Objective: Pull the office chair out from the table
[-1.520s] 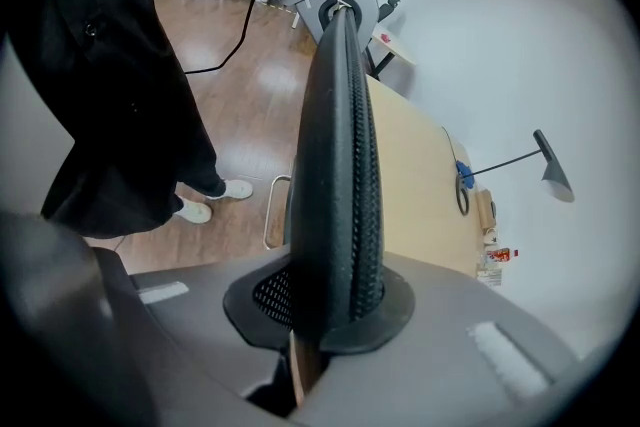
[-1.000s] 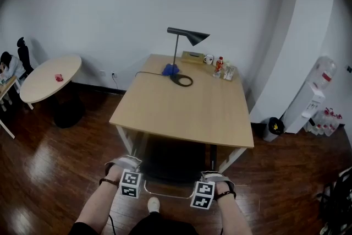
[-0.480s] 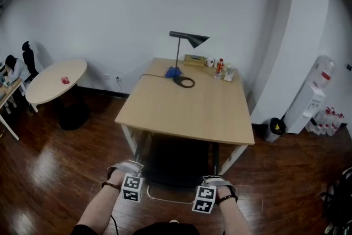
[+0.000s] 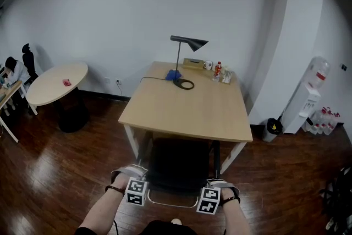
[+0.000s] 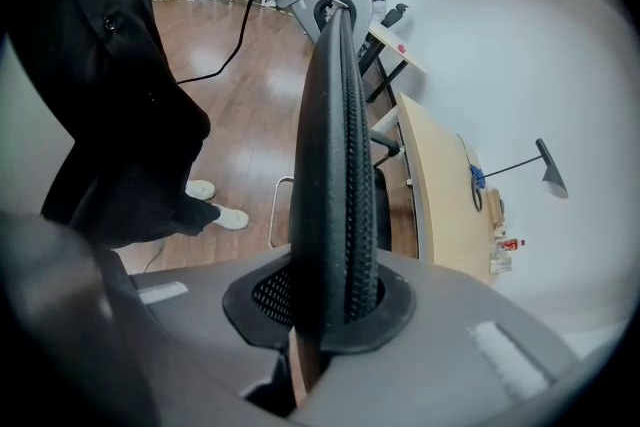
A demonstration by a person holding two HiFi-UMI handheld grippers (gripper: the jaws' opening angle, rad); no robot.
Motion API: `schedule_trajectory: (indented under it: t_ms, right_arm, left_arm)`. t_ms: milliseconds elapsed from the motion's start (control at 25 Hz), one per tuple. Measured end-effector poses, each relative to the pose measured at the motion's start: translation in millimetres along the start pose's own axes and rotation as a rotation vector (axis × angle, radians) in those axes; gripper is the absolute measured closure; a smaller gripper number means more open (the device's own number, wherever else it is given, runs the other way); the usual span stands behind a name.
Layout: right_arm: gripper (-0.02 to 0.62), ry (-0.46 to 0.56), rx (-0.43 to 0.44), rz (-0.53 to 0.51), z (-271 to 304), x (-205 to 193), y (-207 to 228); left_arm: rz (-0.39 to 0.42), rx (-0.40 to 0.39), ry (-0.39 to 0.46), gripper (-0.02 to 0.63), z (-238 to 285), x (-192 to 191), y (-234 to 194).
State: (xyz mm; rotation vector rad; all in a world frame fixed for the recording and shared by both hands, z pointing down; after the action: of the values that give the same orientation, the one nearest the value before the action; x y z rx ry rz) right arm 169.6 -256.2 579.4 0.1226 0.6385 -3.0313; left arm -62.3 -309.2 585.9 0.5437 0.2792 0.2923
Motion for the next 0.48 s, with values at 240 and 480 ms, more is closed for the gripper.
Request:
schedule_trajectory:
  t_ms: [240, 480]
  right_arm:
    - [0.552, -0.004, -0.006, 0.016, -11.7, 5.9, -25.9]
    - [0.549, -0.010, -0.001, 0.032, -19.7, 10.7, -48.4]
  left_arm:
    - [0.010, -0.011, 0.009, 0.557, -16.0, 3.6, 20.1]
    - [0.013, -0.028, 0.024, 0.555, -27.1, 6.6, 39.3]
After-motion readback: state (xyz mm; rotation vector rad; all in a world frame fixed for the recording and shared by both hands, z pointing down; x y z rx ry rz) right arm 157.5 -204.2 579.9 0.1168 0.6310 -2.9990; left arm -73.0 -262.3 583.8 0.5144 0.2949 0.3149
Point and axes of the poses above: the fingertips, and each gripper's own axes: z forward along the fingers, y to its right, x out of its top, the point moved 9 cm from there along -z, backward along the fingers, and after that the axes turned 5 degrees about -z, right-handed, at the moved point
